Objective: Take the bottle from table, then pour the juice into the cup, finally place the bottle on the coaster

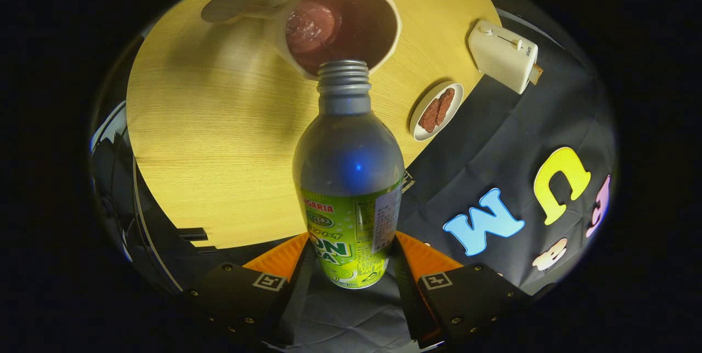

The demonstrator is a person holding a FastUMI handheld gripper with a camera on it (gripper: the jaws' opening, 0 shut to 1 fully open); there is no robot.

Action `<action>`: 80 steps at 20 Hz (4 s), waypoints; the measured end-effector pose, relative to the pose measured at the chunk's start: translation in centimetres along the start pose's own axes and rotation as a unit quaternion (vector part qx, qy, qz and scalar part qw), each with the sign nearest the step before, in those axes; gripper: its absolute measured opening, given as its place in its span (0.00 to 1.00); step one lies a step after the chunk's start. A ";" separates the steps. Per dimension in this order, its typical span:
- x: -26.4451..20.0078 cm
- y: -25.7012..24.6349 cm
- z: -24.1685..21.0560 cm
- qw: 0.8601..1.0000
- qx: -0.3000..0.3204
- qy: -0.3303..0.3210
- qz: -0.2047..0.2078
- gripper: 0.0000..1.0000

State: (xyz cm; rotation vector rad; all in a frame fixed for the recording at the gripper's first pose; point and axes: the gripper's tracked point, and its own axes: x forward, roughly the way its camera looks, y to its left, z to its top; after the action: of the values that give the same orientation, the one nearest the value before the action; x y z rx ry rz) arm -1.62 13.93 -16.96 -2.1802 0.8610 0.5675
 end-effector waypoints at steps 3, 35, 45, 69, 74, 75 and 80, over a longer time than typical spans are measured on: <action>0.1 -0.2 -0.1 1.000 -0.002 0.002 -0.001 0.74; 0.0 0.1 -0.3 1.000 -0.006 0.002 0.014 0.74; 0.9 0.7 1.4 0.992 0.099 -0.076 0.002 0.74; 9.3 -1.8 6.2 0.579 0.721 -0.370 0.092 0.75; 11.9 -4.8 6.6 0.496 0.772 -0.384 0.099 0.75; 12.4 -5.2 7.0 0.481 0.781 -0.385 0.103 0.75; 14.0 -6.0 8.5 0.450 0.800 -0.386 0.098 0.75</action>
State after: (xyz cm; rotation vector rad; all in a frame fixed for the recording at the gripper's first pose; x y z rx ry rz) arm 11.08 17.74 -28.28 0.0474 0.5518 0.3934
